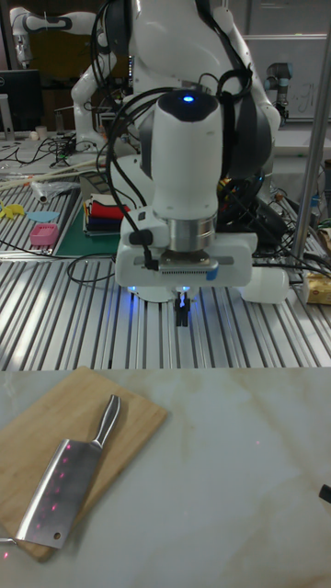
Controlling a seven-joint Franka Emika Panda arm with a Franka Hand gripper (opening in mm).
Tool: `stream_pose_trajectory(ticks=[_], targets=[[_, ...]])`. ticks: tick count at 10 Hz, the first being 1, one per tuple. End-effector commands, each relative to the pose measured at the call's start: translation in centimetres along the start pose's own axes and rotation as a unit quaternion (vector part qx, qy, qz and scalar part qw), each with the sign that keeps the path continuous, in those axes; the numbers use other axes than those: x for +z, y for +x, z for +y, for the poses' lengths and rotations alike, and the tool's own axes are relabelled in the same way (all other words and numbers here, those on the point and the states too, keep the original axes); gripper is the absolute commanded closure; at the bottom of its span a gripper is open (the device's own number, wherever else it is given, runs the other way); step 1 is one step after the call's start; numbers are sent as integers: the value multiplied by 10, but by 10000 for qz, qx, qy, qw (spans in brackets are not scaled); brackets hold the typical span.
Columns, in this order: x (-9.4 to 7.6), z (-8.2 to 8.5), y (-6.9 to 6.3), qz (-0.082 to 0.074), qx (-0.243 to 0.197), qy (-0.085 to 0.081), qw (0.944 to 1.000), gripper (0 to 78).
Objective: Put the knife on the cutting board
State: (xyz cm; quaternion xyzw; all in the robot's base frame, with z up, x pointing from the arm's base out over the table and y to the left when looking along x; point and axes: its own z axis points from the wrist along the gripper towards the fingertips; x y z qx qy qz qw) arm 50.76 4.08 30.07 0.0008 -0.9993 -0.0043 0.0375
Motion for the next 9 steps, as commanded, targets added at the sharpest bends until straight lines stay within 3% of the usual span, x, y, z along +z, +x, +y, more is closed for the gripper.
stream_pose_trajectory(ticks=[1, 9], targets=[[1, 1, -1, -157, 42, 174, 9997, 764], [2, 0, -4, -66, 67, 69, 9999, 764]])
